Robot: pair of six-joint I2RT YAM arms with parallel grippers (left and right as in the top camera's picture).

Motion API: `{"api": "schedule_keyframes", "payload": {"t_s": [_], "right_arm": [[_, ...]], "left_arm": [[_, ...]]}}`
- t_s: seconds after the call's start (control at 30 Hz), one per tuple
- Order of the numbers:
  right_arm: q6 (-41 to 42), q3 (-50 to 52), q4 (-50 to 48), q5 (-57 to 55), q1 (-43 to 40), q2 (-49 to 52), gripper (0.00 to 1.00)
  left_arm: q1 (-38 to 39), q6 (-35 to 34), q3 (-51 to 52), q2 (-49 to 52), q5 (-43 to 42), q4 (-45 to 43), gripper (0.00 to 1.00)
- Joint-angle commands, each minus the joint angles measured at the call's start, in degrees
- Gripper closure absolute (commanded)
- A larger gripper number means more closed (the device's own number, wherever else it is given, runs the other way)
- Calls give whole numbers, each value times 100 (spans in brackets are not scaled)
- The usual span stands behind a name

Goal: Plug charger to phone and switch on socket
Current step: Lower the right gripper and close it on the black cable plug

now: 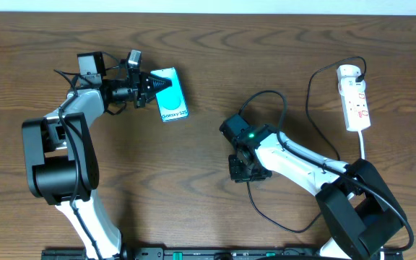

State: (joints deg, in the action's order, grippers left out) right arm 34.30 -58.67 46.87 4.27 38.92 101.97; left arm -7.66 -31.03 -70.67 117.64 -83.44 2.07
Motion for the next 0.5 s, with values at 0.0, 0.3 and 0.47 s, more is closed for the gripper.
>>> {"api": "schedule_keyframes", "payload": {"t_s": [0.0, 0.3, 0.47], "right_arm": [[42, 39, -22, -94, 17, -59, 67], [42, 39, -22, -66, 20, 291, 70], [44, 39, -11, 103, 17, 326, 71]], "left_arm": [[15, 101, -37, -72, -140, -24, 93], [13, 103, -37, -72, -140, -24, 93], [13, 101, -37, -72, -140, -24, 93]]}}
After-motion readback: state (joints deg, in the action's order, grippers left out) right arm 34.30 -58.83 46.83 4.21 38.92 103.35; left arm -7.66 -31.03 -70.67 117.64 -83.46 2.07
